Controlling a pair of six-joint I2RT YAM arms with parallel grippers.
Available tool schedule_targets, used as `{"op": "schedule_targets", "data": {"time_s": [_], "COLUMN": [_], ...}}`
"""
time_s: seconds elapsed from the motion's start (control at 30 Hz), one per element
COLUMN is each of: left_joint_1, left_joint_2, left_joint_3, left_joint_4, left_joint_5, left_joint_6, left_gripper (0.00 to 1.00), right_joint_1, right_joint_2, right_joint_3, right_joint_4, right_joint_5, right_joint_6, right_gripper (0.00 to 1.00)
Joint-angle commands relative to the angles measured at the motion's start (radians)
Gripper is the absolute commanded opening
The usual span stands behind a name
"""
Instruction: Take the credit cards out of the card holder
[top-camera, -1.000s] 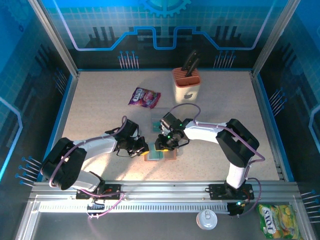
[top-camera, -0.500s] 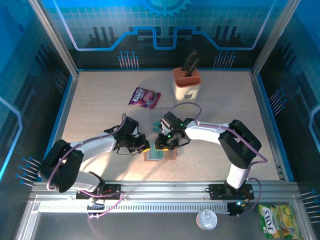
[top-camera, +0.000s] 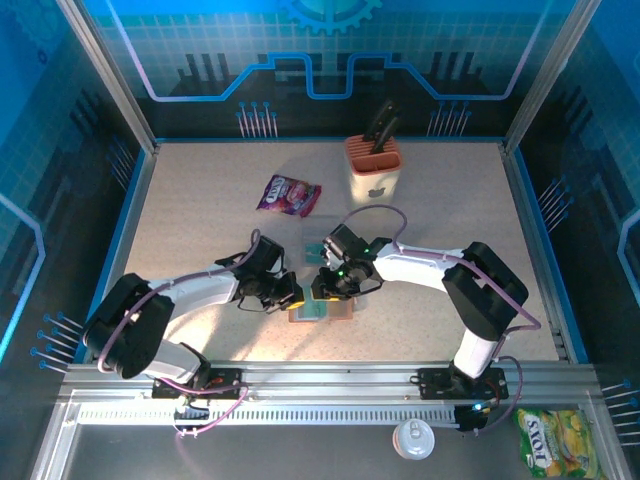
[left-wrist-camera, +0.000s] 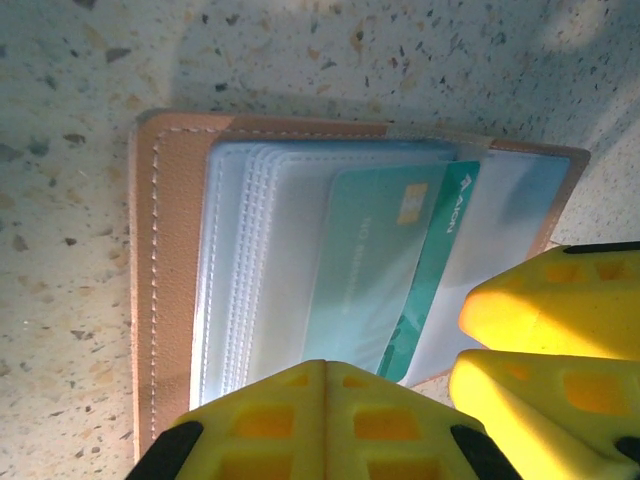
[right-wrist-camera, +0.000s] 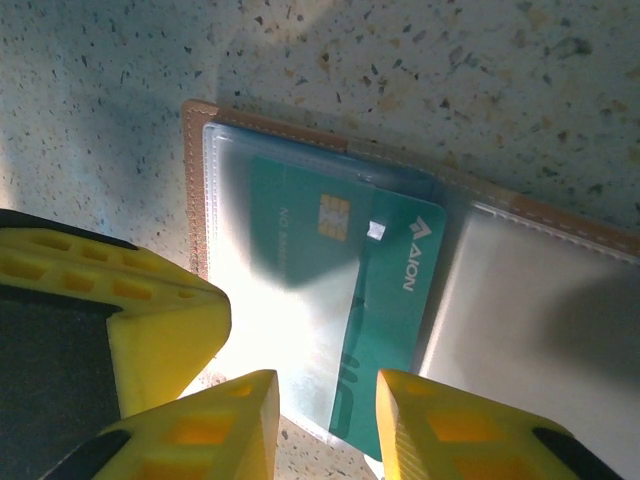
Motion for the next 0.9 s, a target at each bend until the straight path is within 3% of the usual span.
{"op": "schedule_targets", "data": {"time_s": [0.0,0.87], "left_joint_1": [-0.006,-0.007], "left_joint_2": [0.022,0.051], "left_joint_3": [0.015,0.007], "left_joint_4": [0.001,-0.02], "left_joint_5": [-0.01,-0.028], "left_joint_6": [0.007,0.001], "left_gripper": [0.07,0.07], "right_joint_1": [-0.002,-0.038], "right_joint_2": [-0.019,0.014], "right_joint_3": [-0.016,-0.077], "right_joint_4": [0.001,0.091], "right_joint_5": [-0.001,-0.059], "right_joint_6": [0.005,0.026], "right_gripper": [0.33,0.32]}}
